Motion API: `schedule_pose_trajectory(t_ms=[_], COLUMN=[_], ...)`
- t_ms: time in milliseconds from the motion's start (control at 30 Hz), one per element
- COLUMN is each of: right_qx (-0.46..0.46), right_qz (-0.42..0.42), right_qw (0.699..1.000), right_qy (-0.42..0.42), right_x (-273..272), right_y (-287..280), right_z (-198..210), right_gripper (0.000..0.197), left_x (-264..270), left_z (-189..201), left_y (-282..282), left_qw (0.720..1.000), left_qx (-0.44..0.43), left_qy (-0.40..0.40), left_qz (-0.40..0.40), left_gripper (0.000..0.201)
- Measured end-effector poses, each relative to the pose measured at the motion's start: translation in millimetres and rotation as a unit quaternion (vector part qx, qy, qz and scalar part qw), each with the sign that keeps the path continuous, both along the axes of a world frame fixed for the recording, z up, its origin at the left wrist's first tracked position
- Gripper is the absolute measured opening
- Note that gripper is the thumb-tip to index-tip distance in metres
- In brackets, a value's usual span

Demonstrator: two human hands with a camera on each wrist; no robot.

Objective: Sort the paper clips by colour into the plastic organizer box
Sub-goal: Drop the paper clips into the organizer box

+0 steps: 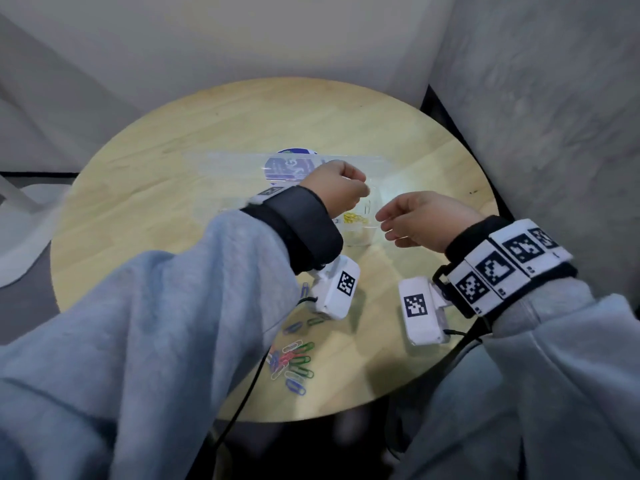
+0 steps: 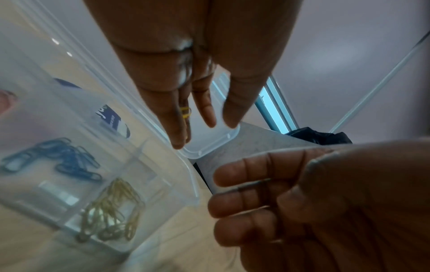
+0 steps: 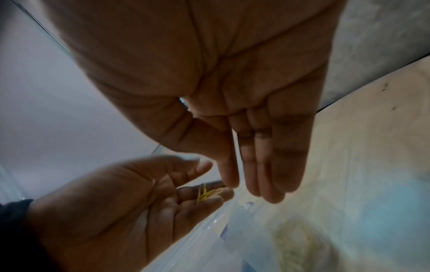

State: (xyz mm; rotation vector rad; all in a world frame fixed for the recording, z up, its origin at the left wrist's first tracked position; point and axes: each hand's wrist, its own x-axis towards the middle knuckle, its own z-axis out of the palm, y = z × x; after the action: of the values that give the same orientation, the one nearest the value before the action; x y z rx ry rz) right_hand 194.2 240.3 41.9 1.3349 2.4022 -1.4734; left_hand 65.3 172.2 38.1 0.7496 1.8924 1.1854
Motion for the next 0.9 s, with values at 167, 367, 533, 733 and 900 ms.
schedule_pose_trajectory(t_ms=[167, 367, 533, 733, 900], right_qx=[-0.005, 0.032, 0.087, 0.152, 0.152], right_qz=[0.016, 0.120, 0.233, 0.346, 0.351], right_qw=[1.000, 0.991, 0.961, 0.910, 0.900], right_qy=[-0.011, -0.053, -0.123, -0.169, -0.208], right_x=[-4, -12, -24, -36, -35], right_y=[-3, -21, -44, -76, -80], right_z=[-2, -6, -16, -32, -49], right_gripper=[0.020, 0.019, 0.012, 0.014, 0.018], left_x=[1, -34, -50, -32, -17], left_z=[-1, 3, -16, -35, -42], left_y=[-6, -63, -123, -148, -144], left_qw=[0.999, 1.000, 0.975, 0.913, 0.912], left_qx=[-0.005, 0.004, -0.156, -0.288, -0.273], left_qy=[-0.017, -0.007, 0.157, 0.249, 0.232], left_qz=[-0.035, -0.007, -0.034, -0.149, -0.199], left_gripper=[0.014, 0.017, 0.008, 0.015, 0.019])
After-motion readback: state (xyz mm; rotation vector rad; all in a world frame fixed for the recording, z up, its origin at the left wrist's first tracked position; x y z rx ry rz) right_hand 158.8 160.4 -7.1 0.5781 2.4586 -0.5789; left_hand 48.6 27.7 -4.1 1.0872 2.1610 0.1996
